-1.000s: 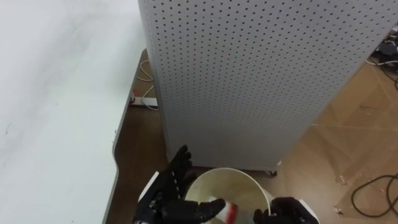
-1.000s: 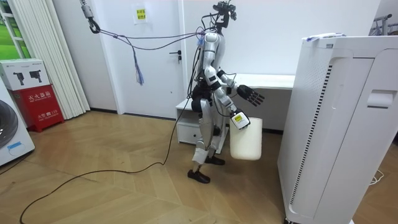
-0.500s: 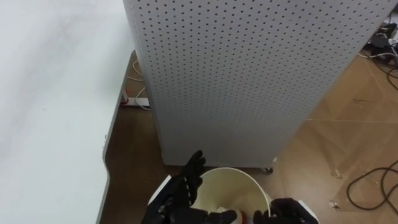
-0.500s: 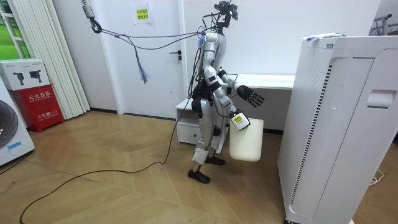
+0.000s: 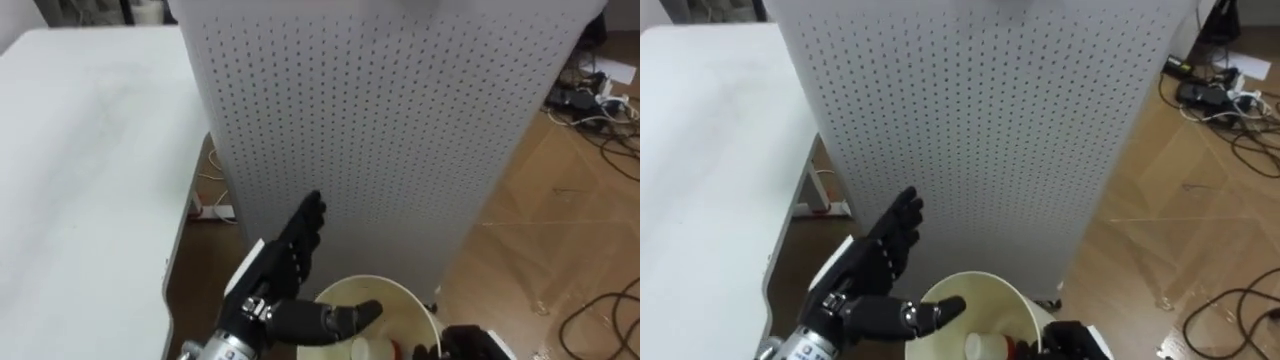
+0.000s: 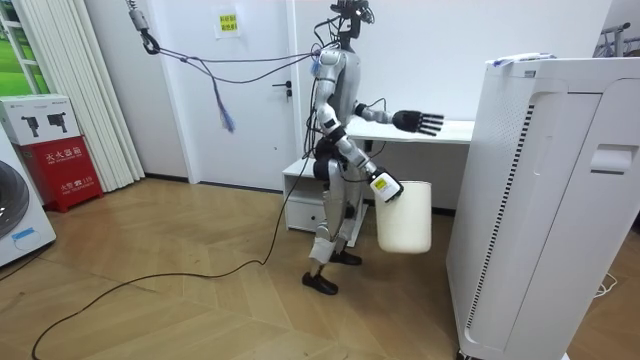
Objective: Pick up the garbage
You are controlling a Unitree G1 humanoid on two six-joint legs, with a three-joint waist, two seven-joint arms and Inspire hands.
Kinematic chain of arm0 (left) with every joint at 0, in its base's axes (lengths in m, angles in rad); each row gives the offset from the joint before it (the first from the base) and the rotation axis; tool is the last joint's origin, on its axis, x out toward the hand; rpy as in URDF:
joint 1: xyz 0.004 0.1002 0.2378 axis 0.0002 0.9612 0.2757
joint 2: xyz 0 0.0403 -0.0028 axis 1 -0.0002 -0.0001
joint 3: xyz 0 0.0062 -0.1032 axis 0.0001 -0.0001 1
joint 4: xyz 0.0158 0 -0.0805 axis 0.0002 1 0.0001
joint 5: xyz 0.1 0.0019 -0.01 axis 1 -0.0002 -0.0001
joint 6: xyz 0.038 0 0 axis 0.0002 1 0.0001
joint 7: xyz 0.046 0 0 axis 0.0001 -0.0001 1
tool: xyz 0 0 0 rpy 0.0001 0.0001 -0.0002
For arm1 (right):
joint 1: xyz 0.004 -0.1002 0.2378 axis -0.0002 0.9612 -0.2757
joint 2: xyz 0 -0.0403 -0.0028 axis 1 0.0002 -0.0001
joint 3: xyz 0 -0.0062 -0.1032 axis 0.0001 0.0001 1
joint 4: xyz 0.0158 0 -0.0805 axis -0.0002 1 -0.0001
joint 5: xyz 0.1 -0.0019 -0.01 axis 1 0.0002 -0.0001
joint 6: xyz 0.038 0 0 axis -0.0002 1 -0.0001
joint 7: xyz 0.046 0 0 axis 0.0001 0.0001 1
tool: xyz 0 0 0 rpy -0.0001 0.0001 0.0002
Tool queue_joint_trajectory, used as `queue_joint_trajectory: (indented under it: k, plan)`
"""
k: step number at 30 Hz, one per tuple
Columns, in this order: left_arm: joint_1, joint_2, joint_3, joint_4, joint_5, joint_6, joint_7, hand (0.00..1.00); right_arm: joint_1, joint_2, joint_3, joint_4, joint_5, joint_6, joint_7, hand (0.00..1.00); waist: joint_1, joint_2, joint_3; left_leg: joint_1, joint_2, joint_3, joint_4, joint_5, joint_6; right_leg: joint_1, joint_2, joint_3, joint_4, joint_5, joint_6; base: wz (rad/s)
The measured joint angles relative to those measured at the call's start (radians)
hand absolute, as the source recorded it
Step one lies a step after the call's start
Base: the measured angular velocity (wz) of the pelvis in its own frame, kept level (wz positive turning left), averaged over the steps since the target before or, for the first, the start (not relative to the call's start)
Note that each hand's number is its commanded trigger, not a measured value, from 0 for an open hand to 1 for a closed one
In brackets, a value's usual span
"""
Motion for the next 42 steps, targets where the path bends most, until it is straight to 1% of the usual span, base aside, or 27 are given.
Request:
queue_joint_trajectory:
  k: [1, 2, 3, 4, 5, 8, 10, 12, 14, 19, 21, 23, 24, 26, 27, 28, 29, 30, 31, 32, 33, 35, 36, 38, 40, 42]
  plan:
    - [0.001, 0.005, 0.018, -0.031, 0.043, 0.000, 0.016, 0.00, 0.014, 0.000, -0.006, -0.001, -0.012, 0.000, 0.000, 1.00, 0.000, 0.000, -0.0004, 0.021, 0.001, 0.012, -0.005, -0.002, -0.002, 0.016, 0.000, 0.005, -0.001, 0.000, 0.000, -0.26]
    - [0.000, 0.005, 0.041, -0.054, 0.092, -0.003, 0.033, 0.00, 0.021, 0.000, -0.007, -0.002, -0.020, 0.000, 0.001, 1.00, 0.003, 0.001, -0.0008, 0.044, 0.005, 0.023, -0.008, -0.006, -0.004, 0.030, 0.001, 0.007, -0.001, 0.000, 0.000, -0.34]
    - [0.000, 0.004, 0.052, -0.064, 0.117, -0.003, 0.043, 0.00, 0.024, -0.001, -0.007, -0.002, -0.019, 0.000, 0.001, 1.00, 0.004, 0.002, -0.0026, 0.055, 0.006, 0.027, -0.012, -0.009, -0.006, 0.036, 0.001, 0.007, -0.001, 0.000, 0.000, -0.39]
    - [0.001, 0.003, 0.068, -0.080, 0.155, -0.004, 0.064, 0.00, 0.031, -0.001, -0.007, -0.002, -0.015, 0.000, 0.002, 1.00, 0.005, 0.003, -0.0027, 0.079, 0.009, 0.042, -0.022, -0.011, -0.008, 0.050, 0.000, 0.002, -0.002, 0.000, -0.001, -0.36]
    - [0.002, 0.005, 0.076, -0.094, 0.173, -0.005, 0.081, 0.00, 0.042, -0.003, -0.007, -0.005, -0.012, 0.000, 0.002, 1.00, 0.005, 0.003, -0.0043, 0.099, 0.010, 0.051, -0.033, -0.012, -0.010, 0.060, -0.001, -0.006, -0.001, 0.001, -0.001, -0.30]
    - [0.004, 0.005, 0.089, -0.129, 0.219, -0.007, 0.119, 0.00, 0.064, -0.008, -0.008, -0.006, -0.012, 0.000, 0.011, 1.00, 0.002, 0.003, -0.0046, 0.125, 0.012, 0.066, -0.038, -0.015, -0.014, 0.072, 0.000, -0.009, -0.004, 0.000, -0.002, -0.21]
    - [0.005, 0.003, 0.090, -0.145, 0.240, -0.011, 0.147, 0.00, 0.069, -0.008, -0.011, -0.004, -0.019, 0.000, 0.017, 1.00, -0.010, 0.003, -0.0046, 0.142, 0.013, 0.068, -0.047, -0.013, -0.015, 0.087, 0.000, -0.010, -0.013, 0.001, -0.003, -0.09]
    - [0.005, -0.001, 0.100, -0.152, 0.291, -0.022, 0.171, 0.00, 0.076, -0.007, -0.027, -0.002, -0.020, 0.000, 0.022, 1.00, -0.016, 0.002, -0.0045, 0.158, 0.015, 0.073, -0.057, -0.013, -0.016, 0.100, 0.000, -0.010, -0.021, 0.002, -0.003, -0.08]
    - [0.005, -0.003, 0.117, -0.153, 0.358, -0.040, 0.220, 0.00, 0.083, -0.006, -0.038, -0.002, -0.020, -0.001, 0.021, 1.00, -0.022, -0.002, -0.0045, 0.174, 0.014, 0.076, -0.069, -0.011, -0.019, 0.110, 0.001, -0.007, -0.028, 0.003, -0.004, -0.07]
    - [0.005, -0.004, 0.127, -0.157, 0.456, -0.048, 0.299, 0.00, 0.088, -0.007, -0.052, -0.002, -0.018, -0.003, 0.018, 1.00, -0.019, -0.012, -0.0023, 0.186, 0.016, 0.081, -0.084, -0.011, -0.025, 0.118, 0.004, -0.006, -0.042, 0.004, -0.005, -0.04]
    - [0.005, -0.004, 0.144, -0.161, 0.525, -0.048, 0.330, 0.00, 0.088, -0.002, -0.054, 0.004, -0.015, -0.003, 0.020, 1.00, -0.022, -0.015, -0.0029, 0.186, 0.020, 0.083, -0.083, -0.014, -0.028, 0.119, 0.009, -0.002, -0.046, 0.004, -0.006, -0.06]
    - [0.005, -0.004, 0.172, -0.165, 0.602, -0.055, 0.392, 0.00, 0.090, 0.007, -0.054, 0.005, -0.018, -0.005, 0.031, 1.00, -0.021, -0.016, -0.0026, 0.186, 0.031, 0.091, -0.073, -0.018, -0.036, 0.122, 0.018, -0.002, -0.055, 0.009, -0.014, -0.16]
    - [0.005, -0.004, 0.179, -0.165, 0.625, -0.055, 0.405, 0.00, 0.091, 0.007, -0.053, 0.006, -0.020, -0.005, 0.037, 1.00, -0.018, -0.015, -0.0025, 0.186, 0.036, 0.091, -0.066, -0.022, -0.040, 0.122, 0.020, -0.002, -0.055, 0.010, -0.015, -0.33]
    - [0.004, -0.005, 0.188, -0.168, 0.712, -0.056, 0.458, 0.00, 0.102, 0.008, -0.045, 0.006, -0.022, -0.005, 0.048, 1.00, 0.015, -0.008, -0.0003, 0.186, 0.061, 0.092, -0.010, -0.053, -0.057, 0.123, 0.042, -0.007, -0.049, 0.015, -0.025, -0.56]
    - [0.004, -0.005, 0.191, -0.168, 0.730, -0.056, 0.469, 0.00, 0.103, 0.008, -0.041, 0.006, -0.022, -0.005, 0.049, 1.00, 0.026, -0.007, 0.0006, 0.186, 0.069, 0.091, 0.008, -0.060, -0.063, 0.124, 0.046, -0.010, -0.048, 0.014, -0.030, -0.69]
    - [0.004, -0.007, 0.202, -0.168, 0.774, -0.057, 0.490, 0.00, 0.104, 0.008, -0.033, 0.006, -0.022, -0.005, 0.054, 1.00, 0.038, -0.002, 0.0036, 0.186, 0.083, 0.068, 0.044, -0.073, -0.070, 0.128, 0.057, -0.011, -0.042, 0.015, -0.037, -0.63]
    - [0.004, -0.006, 0.211, -0.169, 0.805, -0.057, 0.512, 0.00, 0.105, 0.008, -0.033, 0.006, -0.022, -0.005, 0.059, 1.00, 0.038, 0.004, 0.0071, 0.185, 0.090, 0.031, 0.077, -0.082, -0.079, 0.134, 0.064, -0.011, -0.035, 0.012, -0.045, -0.56]
    - [0.004, -0.006, 0.214, -0.169, 0.816, -0.059, 0.522, 0.00, 0.105, 0.008, -0.033, 0.006, -0.022, -0.005, 0.061, 1.00, 0.040, 0.008, 0.0072, 0.185, 0.091, 0.018, 0.086, -0.086, -0.083, 0.134, 0.066, -0.010, -0.032, 0.010, -0.049, -0.39]
    - [0.004, -0.006, 0.222, -0.169, 0.846, -0.067, 0.541, 0.00, 0.106, 0.004, -0.035, 0.006, -0.022, -0.005, 0.069, 1.00, 0.037, 0.013, 0.0068, 0.183, 0.090, -0.006, 0.096, -0.089, -0.085, 0.130, 0.070, -0.004, -0.020, 0.004, -0.057, -0.24]
    - [0.004, -0.003, 0.225, -0.170, 0.879, -0.079, 0.564, 0.00, 0.108, 0.001, -0.036, 0.006, -0.022, -0.005, 0.076, 1.00, 0.032, 0.016, 0.0045, 0.181, 0.088, -0.024, 0.097, -0.089, -0.085, 0.118, 0.072, 0.002, -0.001, -0.005, -0.062, -0.20]
    - [0.004, -0.002, 0.226, -0.172, 0.899, -0.083, 0.573, 0.00, 0.110, 0.000, -0.036, 0.006, -0.022, -0.005, 0.077, 1.00, 0.031, 0.017, 0.0042, 0.181, 0.088, -0.026, 0.097, -0.089, -0.086, 0.114, 0.073, 0.006, 0.005, -0.008, -0.063, -0.17]
    - [0.004, 0.000, 0.226, -0.176, 0.962, -0.104, 0.620, 0.00, 0.120, -0.001, -0.037, 0.006, -0.022, -0.005, 0.077, 1.00, 0.029, 0.020, 0.0015, 0.169, 0.090, -0.032, 0.109, -0.085, -0.091, 0.093, 0.076, 0.022, 0.028, -0.014, -0.069, -0.16]
    - [0.004, 0.001, 0.226, -0.179, 0.975, -0.107, 0.630, 0.00, 0.122, -0.001, -0.037, 0.006, -0.021, -0.005, 0.077, 1.00, 0.030, 0.020, 0.0016, 0.167, 0.090, -0.032, 0.110, -0.084, -0.093, 0.088, 0.075, 0.025, 0.034, -0.015, -0.071, -0.11]
    - [0.004, 0.016, 0.226, -0.200, 1.003, -0.116, 0.657, 0.00, 0.131, -0.002, -0.037, 0.006, -0.019, -0.005, 0.078, 1.00, 0.030, 0.018, 0.0014, 0.166, 0.091, -0.034, 0.109, -0.079, -0.101, 0.082, 0.074, 0.038, 0.036, -0.016, -0.073, -0.11]
    - [0.004, 0.024, 0.228, -0.221, 1.018, -0.123, 0.675, 0.00, 0.133, -0.002, -0.037, 0.006, -0.021, -0.005, 0.078, 1.00, 0.032, 0.017, 0.0005, 0.171, 0.089, -0.040, 0.103, -0.079, -0.101, 0.081, 0.076, 0.045, 0.038, -0.016, -0.073, -0.11]
    - [0.004, 0.027, 0.241, -0.233, 1.048, -0.142, 0.700, 0.00, 0.133, -0.002, -0.036, 0.006, -0.024, -0.005, 0.078, 1.00, 0.033, 0.015, 0.0013, 0.178, 0.086, -0.042, 0.101, -0.079, -0.101, 0.078, 0.074, 0.046, 0.048, -0.017, -0.072, -0.13]
